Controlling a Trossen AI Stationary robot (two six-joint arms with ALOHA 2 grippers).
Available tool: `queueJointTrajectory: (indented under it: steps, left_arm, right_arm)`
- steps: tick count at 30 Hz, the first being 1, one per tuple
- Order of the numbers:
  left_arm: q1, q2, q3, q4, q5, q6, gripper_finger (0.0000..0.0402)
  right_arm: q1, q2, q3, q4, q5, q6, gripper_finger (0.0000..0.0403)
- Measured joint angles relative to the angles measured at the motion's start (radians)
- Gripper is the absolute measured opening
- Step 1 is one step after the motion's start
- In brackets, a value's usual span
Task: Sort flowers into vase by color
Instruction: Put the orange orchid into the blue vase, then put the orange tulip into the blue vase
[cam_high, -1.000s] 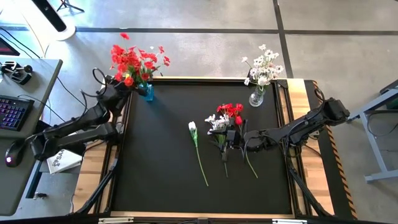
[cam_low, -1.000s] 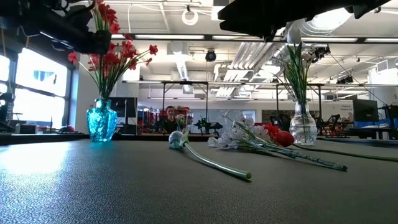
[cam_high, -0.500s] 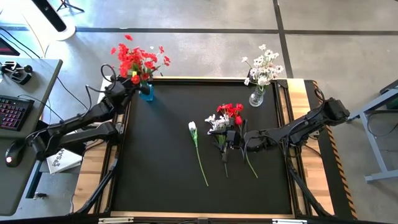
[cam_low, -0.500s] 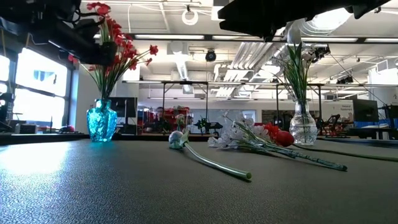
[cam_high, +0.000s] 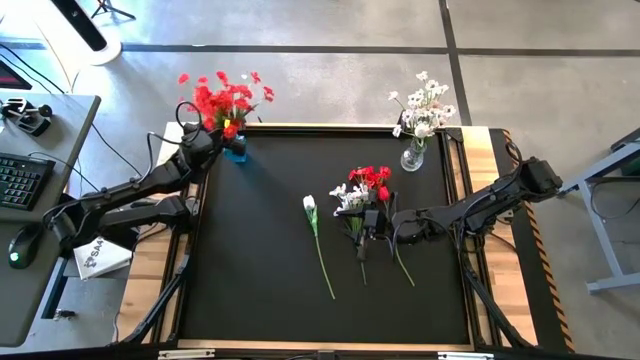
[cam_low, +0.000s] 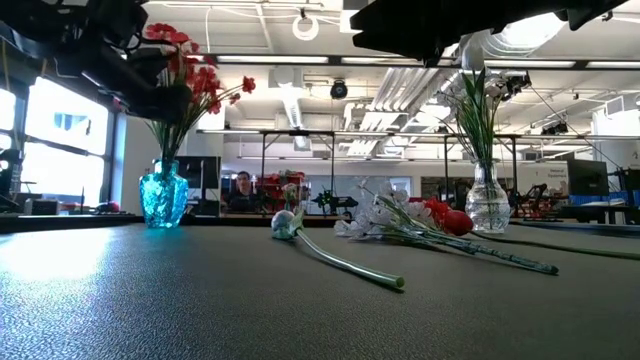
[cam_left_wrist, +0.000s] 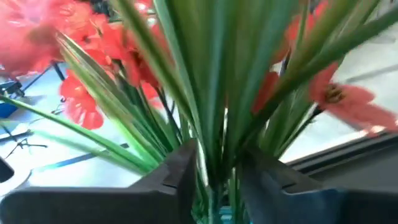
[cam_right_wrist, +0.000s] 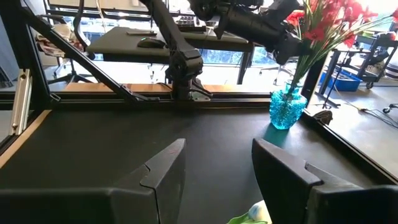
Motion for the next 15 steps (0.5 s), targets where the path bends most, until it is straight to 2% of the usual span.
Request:
queueJointTrajectory:
  steps: [7,11,15]
  left_arm:
    - [0.000,-0.019,0.125,-0.336,0.008,-0.080,0.0169]
    - [0.000,-0.019,0.214,-0.564,0.010,-0.166,0.0182]
    - [0.000,-0.019,0.278,-0.715,0.020,-0.239,0.0184]
  right_arm:
    - [0.000,0.000,0.000,0.000,0.000,0.000,0.0181]
    - [0.000,0.000,0.000,0.000,0.000,0.000,0.0181]
    - [0.000,0.000,0.000,0.000,0.000,0.000,0.0181]
